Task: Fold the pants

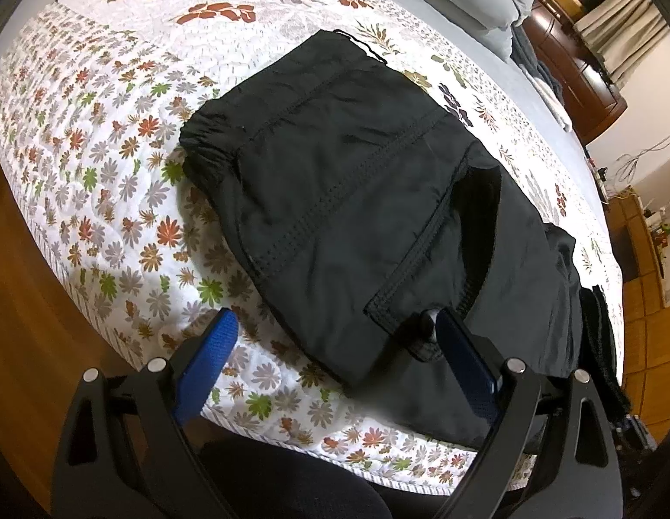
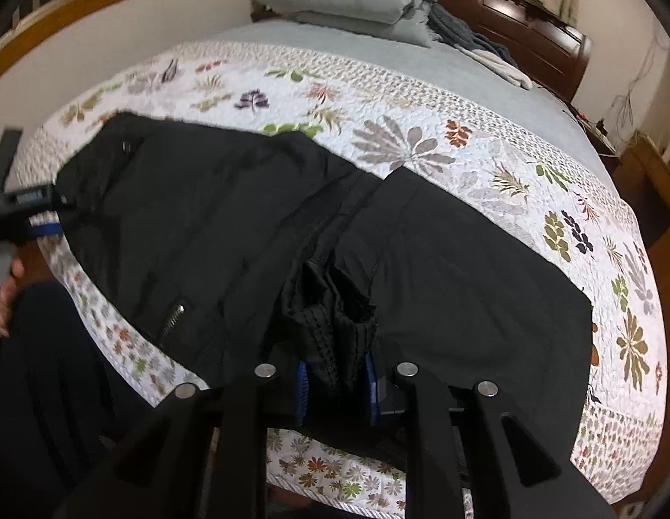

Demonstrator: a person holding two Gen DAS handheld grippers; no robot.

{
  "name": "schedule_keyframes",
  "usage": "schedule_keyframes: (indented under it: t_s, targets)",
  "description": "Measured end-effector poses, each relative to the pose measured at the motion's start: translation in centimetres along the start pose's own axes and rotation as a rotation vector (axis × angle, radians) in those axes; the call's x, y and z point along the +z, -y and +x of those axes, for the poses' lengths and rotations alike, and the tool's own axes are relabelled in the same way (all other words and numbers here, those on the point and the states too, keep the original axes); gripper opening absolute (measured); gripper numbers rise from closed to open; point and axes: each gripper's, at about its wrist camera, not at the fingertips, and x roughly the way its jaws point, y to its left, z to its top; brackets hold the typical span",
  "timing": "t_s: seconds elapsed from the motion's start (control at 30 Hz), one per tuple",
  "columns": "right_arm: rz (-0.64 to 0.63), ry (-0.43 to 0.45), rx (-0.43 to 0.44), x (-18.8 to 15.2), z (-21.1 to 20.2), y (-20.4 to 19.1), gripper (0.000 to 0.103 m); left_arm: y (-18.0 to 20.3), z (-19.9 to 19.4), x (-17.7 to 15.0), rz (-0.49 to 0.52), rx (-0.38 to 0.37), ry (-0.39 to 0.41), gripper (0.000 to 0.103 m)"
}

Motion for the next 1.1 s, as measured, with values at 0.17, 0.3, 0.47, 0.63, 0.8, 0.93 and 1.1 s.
schedule_keyframes:
  t_s: [0.17, 0.3, 0.47, 0.63, 0.8, 0.93, 1.1]
  targets:
    - [-0.049, -0.037, -0.031, -0.8, 2.2, -1.5, 0.02, 0.1, 0.1, -0.1, -0.001, -0.01, 0.001, 0.092]
    - [-0.075, -0.046, -0.049, -1.3, 3.2, -2.1, 0.021, -0.1, 0.0, -0.1, 0.0, -0.015, -0.003, 0.092]
    - [-0.052, -0.03, 0.048, -1.5, 2.3, -1.9, 0.047, 0.2, 0.3, -0.2, 0.005, -0.021, -0.017, 0.092]
    - [0.152, 0.015, 0.366, -1.3, -1.4, 2.2, 0.054, 0.4, 0.3, -0.2, 0.003, -0.029, -0.016, 0.092]
    - [0.287, 0.067, 0.351, -1.2, -2.6, 6.5, 0.054, -0.2, -0.1, -0.4, -0.018, -0.05, 0.001, 0.092]
    - [0.286, -0.01, 0.205, -0.9, 0.1, 6.7, 0.049, -0.4, -0.2, -0.3, -0.015, -0.055, -0.004, 0.092]
    - [0.174, -0.092, 0.141, -1.7, 3.3, 3.7, 0.047, -1.0, -0.3, -0.4, -0.034, -0.072, -0.012, 0.092]
